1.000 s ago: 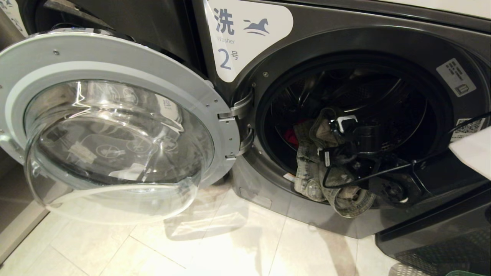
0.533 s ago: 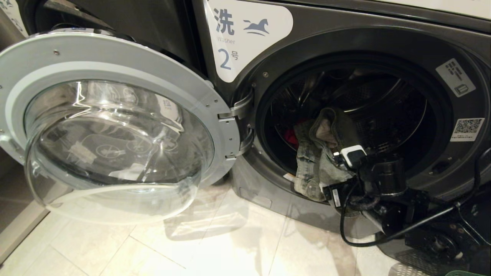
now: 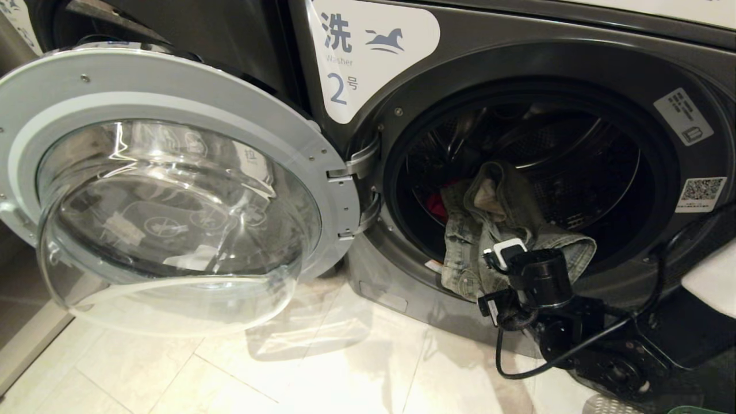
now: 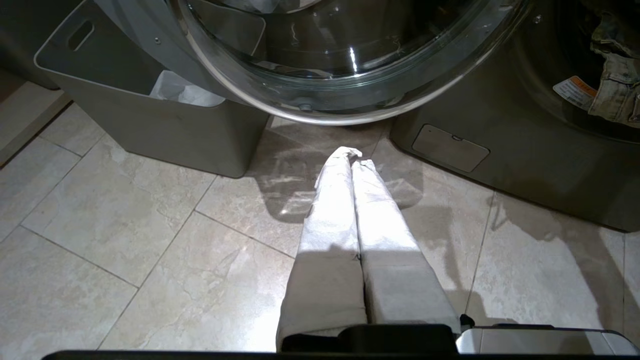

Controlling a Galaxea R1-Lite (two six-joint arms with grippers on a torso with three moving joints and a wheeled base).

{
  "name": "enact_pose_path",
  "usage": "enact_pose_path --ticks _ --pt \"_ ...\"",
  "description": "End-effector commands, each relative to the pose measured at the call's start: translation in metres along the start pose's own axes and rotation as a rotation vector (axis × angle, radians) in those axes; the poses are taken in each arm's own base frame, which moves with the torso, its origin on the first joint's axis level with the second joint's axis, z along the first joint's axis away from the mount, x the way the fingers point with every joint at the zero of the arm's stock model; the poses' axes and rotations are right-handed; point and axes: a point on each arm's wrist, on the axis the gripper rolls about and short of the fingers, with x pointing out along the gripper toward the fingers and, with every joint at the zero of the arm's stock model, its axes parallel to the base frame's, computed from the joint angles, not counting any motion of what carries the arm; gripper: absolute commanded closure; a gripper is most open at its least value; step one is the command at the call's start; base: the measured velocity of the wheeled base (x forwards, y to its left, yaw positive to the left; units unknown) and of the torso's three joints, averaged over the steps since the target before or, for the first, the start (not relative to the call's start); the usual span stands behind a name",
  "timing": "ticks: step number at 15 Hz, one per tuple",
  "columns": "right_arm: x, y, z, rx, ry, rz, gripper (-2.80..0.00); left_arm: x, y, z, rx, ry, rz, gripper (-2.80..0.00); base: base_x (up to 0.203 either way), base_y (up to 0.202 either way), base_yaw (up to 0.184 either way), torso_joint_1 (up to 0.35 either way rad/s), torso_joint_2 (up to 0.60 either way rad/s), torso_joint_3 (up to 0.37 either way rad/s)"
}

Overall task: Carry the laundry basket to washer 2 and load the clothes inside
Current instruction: Place the clothes into the washing machine

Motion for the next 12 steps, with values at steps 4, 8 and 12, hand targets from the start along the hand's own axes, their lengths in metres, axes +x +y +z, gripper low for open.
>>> enact_pose_path --ticks 4,8,12 --pt "0.06 0.001 0.002 0.02 0.018 -0.087 -2.8 0.0 0.0 0.0 -0.001 0.0 0.0 0.0 0.0 0.0 0.0 0.0 0.0 0.0" --pt "0.08 -0.005 0.015 0.017 -0.011 -0.125 0.0 0.0 0.0 0.0 -0.001 0.0 0.0 0.0 0.0 0.0 0.0 0.0 0.0 0.0" --pt "0.078 -0.002 0.014 -0.003 0.006 -0.115 0.0 0.0 0.0 0.0 -0.001 0.0 0.0 0.0 0.0 0.0 0.0 0.0 0.0 0.0"
